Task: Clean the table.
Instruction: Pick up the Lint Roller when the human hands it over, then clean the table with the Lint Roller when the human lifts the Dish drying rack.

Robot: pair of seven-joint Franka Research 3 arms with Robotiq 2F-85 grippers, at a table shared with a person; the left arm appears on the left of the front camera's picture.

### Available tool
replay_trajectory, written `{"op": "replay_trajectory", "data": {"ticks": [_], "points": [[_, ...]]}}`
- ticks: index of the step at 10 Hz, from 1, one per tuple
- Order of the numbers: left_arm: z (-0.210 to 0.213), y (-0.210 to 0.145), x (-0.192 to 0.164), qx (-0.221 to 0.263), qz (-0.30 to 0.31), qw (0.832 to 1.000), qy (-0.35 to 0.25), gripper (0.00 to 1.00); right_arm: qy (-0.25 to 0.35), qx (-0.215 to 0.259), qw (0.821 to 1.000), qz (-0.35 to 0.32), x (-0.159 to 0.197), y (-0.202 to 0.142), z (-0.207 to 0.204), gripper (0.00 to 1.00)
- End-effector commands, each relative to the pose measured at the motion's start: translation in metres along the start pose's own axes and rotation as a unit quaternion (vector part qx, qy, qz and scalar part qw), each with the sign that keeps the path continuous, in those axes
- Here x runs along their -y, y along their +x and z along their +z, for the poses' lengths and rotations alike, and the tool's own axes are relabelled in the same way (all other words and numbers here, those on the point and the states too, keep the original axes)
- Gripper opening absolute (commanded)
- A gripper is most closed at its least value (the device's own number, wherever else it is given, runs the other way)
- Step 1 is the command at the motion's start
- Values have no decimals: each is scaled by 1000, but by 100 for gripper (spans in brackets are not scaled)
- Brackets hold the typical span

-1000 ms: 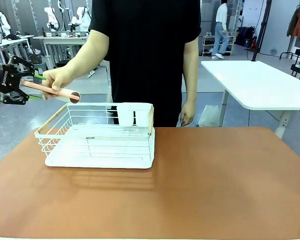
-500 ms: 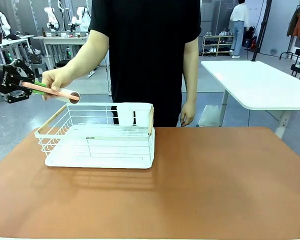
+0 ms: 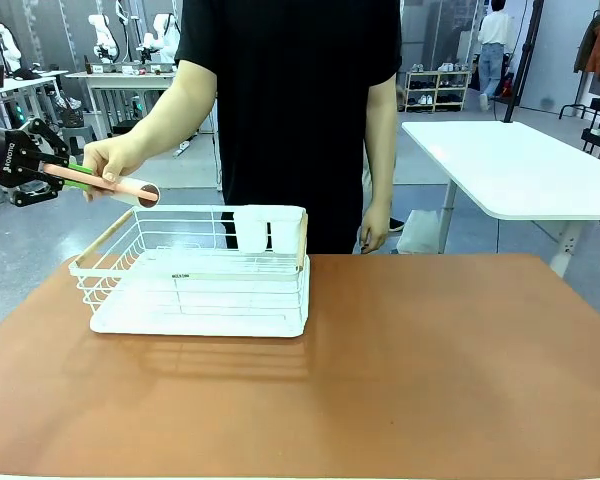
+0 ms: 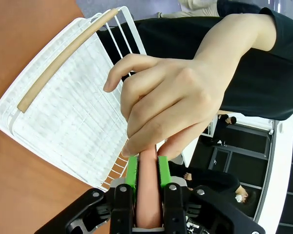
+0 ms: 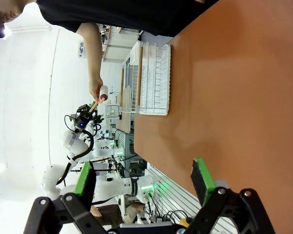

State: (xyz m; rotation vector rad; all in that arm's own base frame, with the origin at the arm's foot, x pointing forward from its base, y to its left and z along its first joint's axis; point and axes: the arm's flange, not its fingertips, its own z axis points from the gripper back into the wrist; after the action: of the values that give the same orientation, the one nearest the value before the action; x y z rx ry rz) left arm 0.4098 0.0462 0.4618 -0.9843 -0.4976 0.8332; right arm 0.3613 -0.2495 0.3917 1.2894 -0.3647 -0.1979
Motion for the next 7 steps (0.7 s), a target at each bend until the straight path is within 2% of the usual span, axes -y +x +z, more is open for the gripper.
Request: {"op": "replay_trajectory", "data": {"ticks": [1,7], "points": [[0,0,0,0,0,1000,-1,0,4,1,1000,3,-3,-1,0,100],[0,0,0,0,0,1000,-1,0,4,1,1000,3,-3,-1,0,100]]}}
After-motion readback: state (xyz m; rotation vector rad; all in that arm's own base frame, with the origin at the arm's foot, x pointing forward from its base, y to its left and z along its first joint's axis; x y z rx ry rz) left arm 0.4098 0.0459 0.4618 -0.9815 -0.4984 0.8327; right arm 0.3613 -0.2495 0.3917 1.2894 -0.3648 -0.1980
